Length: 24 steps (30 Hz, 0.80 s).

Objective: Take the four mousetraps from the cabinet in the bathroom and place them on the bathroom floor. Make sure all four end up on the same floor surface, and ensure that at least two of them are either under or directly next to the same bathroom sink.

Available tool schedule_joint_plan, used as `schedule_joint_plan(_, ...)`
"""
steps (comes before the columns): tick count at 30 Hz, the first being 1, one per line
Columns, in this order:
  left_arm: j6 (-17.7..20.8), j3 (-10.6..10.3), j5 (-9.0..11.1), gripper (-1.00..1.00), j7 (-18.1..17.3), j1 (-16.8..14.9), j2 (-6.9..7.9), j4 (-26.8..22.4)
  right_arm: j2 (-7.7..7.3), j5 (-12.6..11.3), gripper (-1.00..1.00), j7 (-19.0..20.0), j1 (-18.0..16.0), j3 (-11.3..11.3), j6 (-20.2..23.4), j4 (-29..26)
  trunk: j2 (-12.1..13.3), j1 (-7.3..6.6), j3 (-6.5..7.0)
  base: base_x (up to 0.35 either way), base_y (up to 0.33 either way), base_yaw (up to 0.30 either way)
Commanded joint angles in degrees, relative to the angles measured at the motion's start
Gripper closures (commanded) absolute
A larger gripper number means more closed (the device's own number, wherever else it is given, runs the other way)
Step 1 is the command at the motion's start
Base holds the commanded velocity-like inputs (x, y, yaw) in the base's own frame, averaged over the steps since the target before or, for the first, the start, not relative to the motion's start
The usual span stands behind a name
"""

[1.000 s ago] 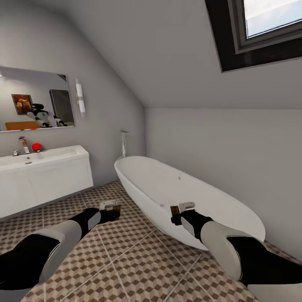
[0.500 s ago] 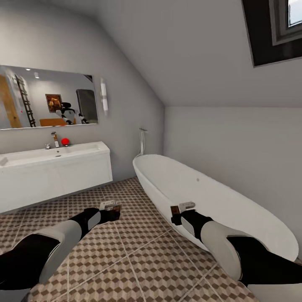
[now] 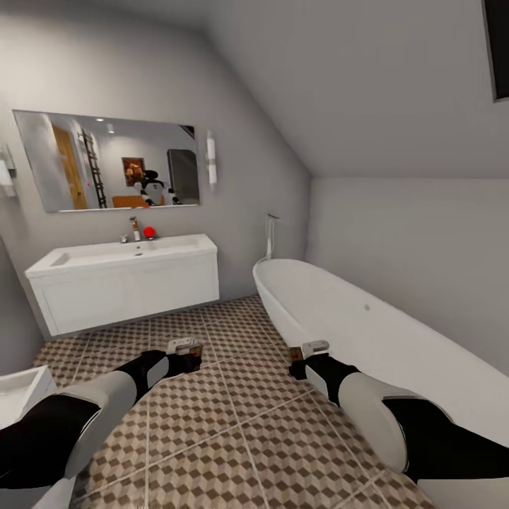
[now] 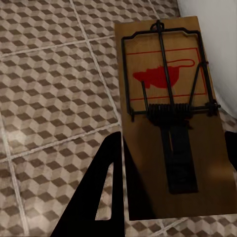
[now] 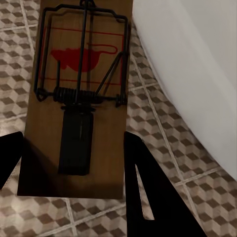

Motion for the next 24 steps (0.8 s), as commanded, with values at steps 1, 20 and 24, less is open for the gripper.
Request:
schedule_joint_plan(1,0.2,-0.5,0.5,1.00,-0.1,0.0,0.02,0.0,0.01,0.4,1.00,-0.1,-0.1,-0.3,0.1,0.1,0.0,0.00,-0.09,0.011,0.000,0.181)
schedule_joint_plan(20,0.3,-0.4,0.5,1.00,-0.1,0.0,0.19,0.0,-0.18,0.5,1.00,-0.2,-0.1,-0.2,0.0,0.1,0.0,0.00,-0.15,0.273,0.000,0.023)
schedule_joint_plan(24,0.3,-0.4,0.5,1.00,-0.1,0.0,0.19,0.0,-0.26,0.5,1.00,-0.4,-0.1,-0.2,0.0,0.1,0.0,0.00,-0.15,0.322,0.000,0.000)
